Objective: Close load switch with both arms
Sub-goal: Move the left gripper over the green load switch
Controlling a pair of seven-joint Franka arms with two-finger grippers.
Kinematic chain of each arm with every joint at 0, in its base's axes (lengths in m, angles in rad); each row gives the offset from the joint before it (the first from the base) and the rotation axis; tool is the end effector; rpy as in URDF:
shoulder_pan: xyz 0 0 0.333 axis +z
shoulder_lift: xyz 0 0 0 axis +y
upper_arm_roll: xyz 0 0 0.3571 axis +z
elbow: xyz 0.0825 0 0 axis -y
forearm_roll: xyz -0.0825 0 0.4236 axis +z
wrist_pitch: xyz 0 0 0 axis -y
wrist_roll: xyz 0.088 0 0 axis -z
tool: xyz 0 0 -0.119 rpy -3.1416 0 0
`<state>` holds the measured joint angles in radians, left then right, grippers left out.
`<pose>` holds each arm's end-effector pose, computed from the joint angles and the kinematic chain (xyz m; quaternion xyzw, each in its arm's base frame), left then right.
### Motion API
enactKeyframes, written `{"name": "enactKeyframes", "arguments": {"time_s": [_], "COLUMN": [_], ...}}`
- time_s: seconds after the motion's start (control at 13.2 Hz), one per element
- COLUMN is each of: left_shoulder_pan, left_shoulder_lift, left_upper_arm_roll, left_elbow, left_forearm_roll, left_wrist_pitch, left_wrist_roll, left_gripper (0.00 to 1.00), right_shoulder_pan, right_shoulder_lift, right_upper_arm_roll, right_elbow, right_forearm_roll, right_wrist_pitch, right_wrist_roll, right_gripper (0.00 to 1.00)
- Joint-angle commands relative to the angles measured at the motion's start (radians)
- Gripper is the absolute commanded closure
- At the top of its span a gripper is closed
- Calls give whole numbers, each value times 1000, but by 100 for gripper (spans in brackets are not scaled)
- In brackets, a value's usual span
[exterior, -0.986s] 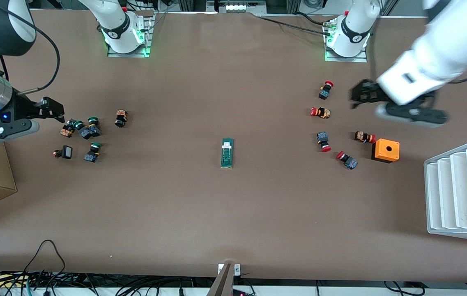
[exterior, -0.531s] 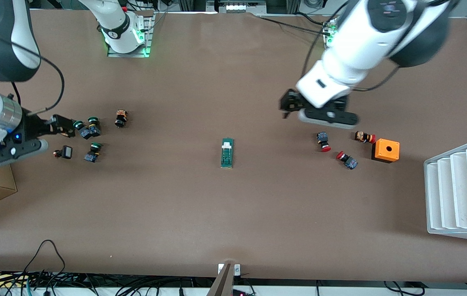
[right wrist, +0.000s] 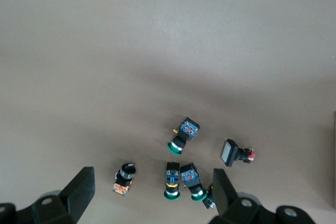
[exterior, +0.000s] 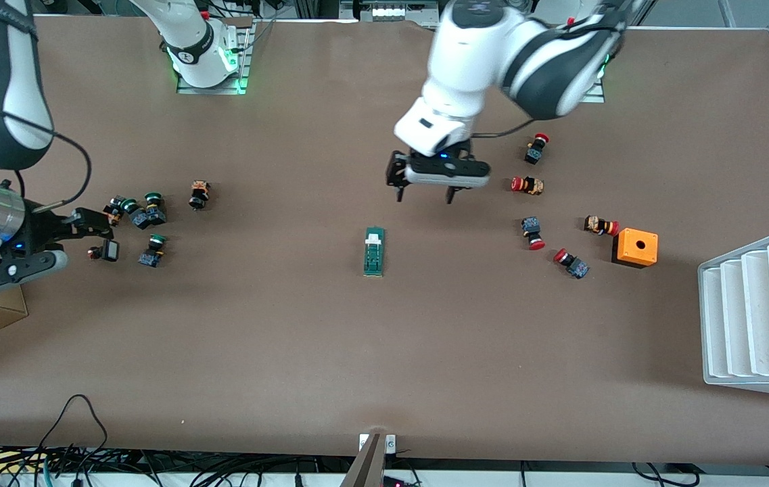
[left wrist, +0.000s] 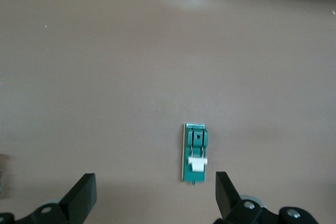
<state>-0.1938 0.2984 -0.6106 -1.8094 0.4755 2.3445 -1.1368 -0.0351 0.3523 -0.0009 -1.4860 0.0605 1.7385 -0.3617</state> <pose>0.5170 -0.4726 0.4442 0.9815 0.0469 0.1752 0.0614 0.7065 -0.0192 0.4803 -0.9862 -0.1554 0.0431 0.0386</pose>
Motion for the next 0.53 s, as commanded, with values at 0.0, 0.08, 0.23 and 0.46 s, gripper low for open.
{"name": "enactKeyframes", "arguments": {"time_s": [0.0, 0.08, 0.23, 0.46], "left_shoulder_pan": [-70, -88, -116, -147], "left_shoulder_lift": [120, 161, 237, 333], "left_upper_arm_roll": [0, 0, -2, -2], "left_elbow": [13, 13, 13, 13], "left_forearm_roll": [313, 451, 721, 1012], "left_wrist_pitch": [74, 87, 95, 95], "left_wrist_roll": [-339, -468, -708, -936], "left_gripper": [1, 2, 4, 3], "right_shoulder_pan": [-6, 0, 24, 98], "right_shoulder_lift": [51, 66, 82, 111], "right_upper_arm_roll": [-17, -18, -18, -18], "right_elbow": [50, 55, 62, 104], "right_forearm_roll": [102, 133, 148, 182], "right_wrist_pitch": [47, 83, 143, 159], "right_wrist_roll": [51, 125, 333, 669], "right_gripper": [1, 1, 1, 1]}}
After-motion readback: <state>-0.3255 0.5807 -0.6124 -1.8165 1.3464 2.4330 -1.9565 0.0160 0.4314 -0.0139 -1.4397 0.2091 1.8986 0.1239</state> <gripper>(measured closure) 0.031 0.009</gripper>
